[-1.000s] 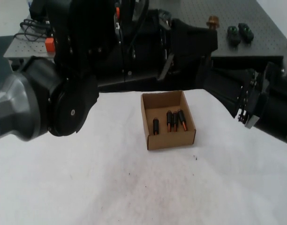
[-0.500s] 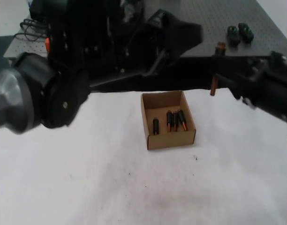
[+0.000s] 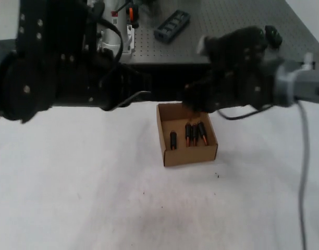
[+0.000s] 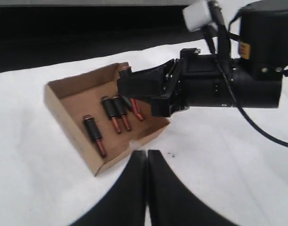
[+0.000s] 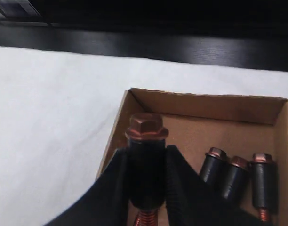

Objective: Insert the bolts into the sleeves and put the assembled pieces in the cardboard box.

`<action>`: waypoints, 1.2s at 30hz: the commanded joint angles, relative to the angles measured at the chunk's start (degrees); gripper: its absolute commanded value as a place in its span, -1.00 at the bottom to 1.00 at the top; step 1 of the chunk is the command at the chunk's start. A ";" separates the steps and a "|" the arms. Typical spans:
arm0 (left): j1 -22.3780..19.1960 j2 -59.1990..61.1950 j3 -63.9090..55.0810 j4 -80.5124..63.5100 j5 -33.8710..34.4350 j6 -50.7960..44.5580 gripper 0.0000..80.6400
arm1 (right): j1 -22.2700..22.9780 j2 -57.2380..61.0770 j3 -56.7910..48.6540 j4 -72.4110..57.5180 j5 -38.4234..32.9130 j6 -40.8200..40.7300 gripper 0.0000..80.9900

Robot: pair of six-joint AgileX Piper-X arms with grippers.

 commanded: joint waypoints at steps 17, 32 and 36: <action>-0.03 -30.53 29.72 1.26 -13.10 -9.53 -0.98 | 1.79 9.38 -9.08 10.63 9.46 -3.56 -0.59; -0.03 -55.04 39.15 8.77 -21.98 -12.67 -0.98 | 1.43 -14.27 6.47 4.94 6.97 -4.48 -0.31; -0.03 -60.05 39.15 13.31 -25.00 -12.44 -0.98 | 1.43 -31.31 25.62 -2.87 6.97 -3.52 -0.31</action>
